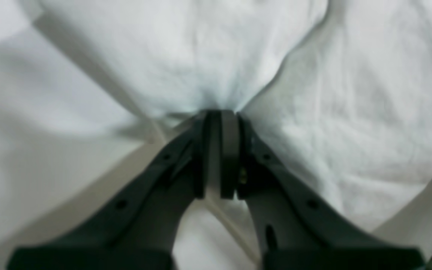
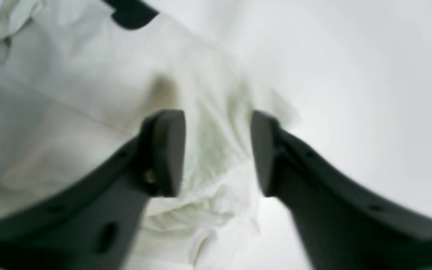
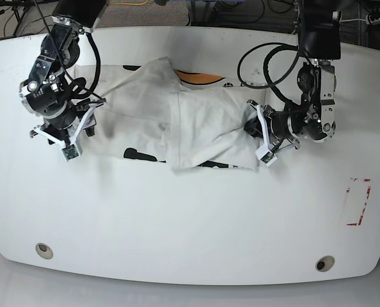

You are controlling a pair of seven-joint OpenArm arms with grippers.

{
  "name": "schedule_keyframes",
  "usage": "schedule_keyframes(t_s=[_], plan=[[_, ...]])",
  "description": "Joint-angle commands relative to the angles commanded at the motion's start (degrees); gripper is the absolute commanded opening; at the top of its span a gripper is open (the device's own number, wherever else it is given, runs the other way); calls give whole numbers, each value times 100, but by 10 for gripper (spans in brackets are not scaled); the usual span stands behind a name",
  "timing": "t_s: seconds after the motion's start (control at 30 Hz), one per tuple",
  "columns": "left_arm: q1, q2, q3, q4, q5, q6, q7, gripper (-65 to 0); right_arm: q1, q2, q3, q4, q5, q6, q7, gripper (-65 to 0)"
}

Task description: Layout the t-shirt on the table in an organized manner, then fold the t-shirt properly

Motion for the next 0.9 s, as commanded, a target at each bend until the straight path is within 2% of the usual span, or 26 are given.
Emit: schedule_keyframes(t_s=[0.03,0.13,0.23,0.27,0.33,0.37,0.63,0.8,0.9], plan=[[0,-9,0,-44,9,0,-70,-606,79,-88,308,-9,26,0,-44,-219],[9,-79,0,-105,53,0,-141,-606,220,-185,905,-79,343,0,-176,-205],[9,-141,0,-114,132,0,-185,-606,396,-158,1503,-413,844,0,-519,-206],[9,-149,0,-105,123,0,-202,-606,457,-105,1811,-651,1160,0,-633,-206],[9,-167,0,-105,123,0,-211,-606,475,-79,2040,-897,1451,0,-677,-206],[9,-176,0,-114,123,0,-220,-606,484,-18,2259,-1222,1767,0,-703,-206],[0,-308,-9,-105,123,0,-220,-606,448,352,2787,-2884,2989,0,-703,-206],[0,-325,-9,-105,123,0,-220,-606,404,501,2831,-3490,3376,0,-695,-206],[0,-325,-9,-105,123,0,-220,-606,360,484,2822,-3543,3393,0,-677,-206]])
